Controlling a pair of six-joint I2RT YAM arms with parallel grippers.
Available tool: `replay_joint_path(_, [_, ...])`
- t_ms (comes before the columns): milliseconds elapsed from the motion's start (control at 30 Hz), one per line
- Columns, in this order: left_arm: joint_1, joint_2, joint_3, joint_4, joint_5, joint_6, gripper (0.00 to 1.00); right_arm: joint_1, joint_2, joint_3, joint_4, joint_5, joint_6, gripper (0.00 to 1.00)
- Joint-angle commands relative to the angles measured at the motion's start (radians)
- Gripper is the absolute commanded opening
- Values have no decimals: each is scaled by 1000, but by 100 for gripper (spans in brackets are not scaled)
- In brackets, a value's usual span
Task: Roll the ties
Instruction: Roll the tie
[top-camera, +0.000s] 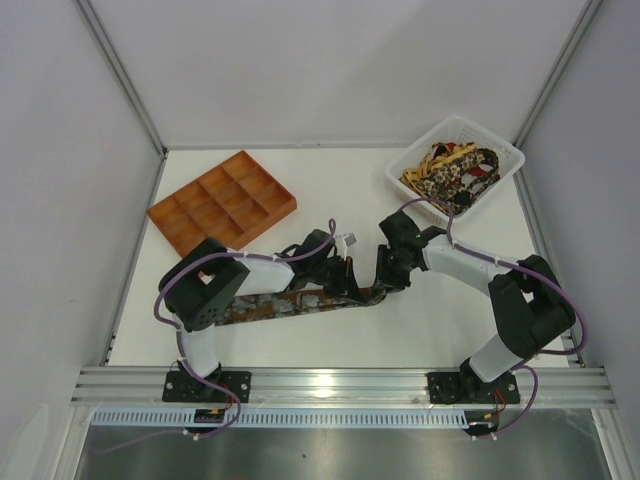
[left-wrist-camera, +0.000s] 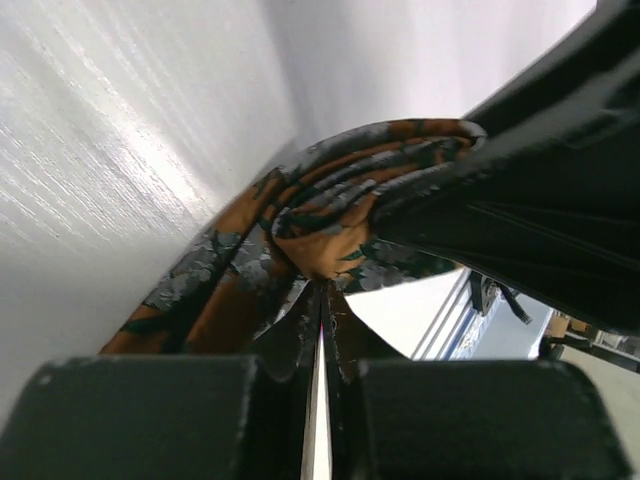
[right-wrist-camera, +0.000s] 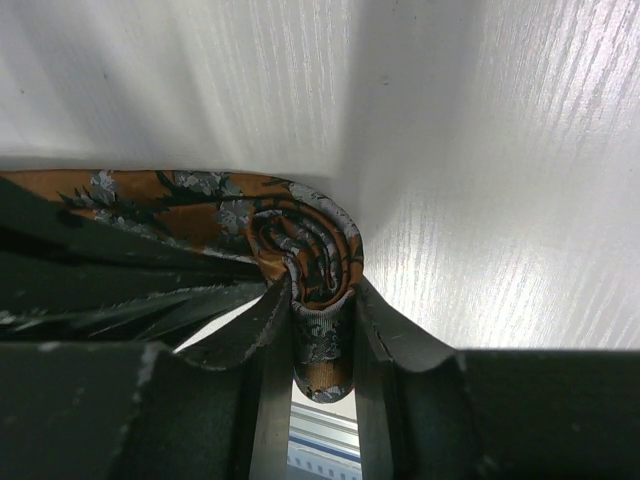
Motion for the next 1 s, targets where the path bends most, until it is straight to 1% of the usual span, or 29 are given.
replay_joint_path(0, [3,28,40,59,31,-20,6,13,-36,37,-24,13,8,30])
replay_joint_path(100, [4,40,39,66,27,-23,6,25,-51,35,-27,-4,-7,42])
replay_joint_path(267, [15,45,40,68,30,-22,6,36,-77,31,-25,-19,-19,48])
replay_joint_path(567, [30,42,34,60,32,-14,6,51,-76,50,-57,-16,-20,49])
replay_joint_path(767, [32,40,42,51,35,-11,6,79,-25,121,-102,21,-30,49])
replay_joint_path(833, [33,39,48,39,33,-9,6,85,-4,149,-129,32,-36,49])
replay_joint_path(867, [32,42,49,37,30,-6,6,88,7,158,-142,48,-42,46])
replay_joint_path(967, [33,46,51,36,25,-6,6,111,39,198,-185,85,-49,43])
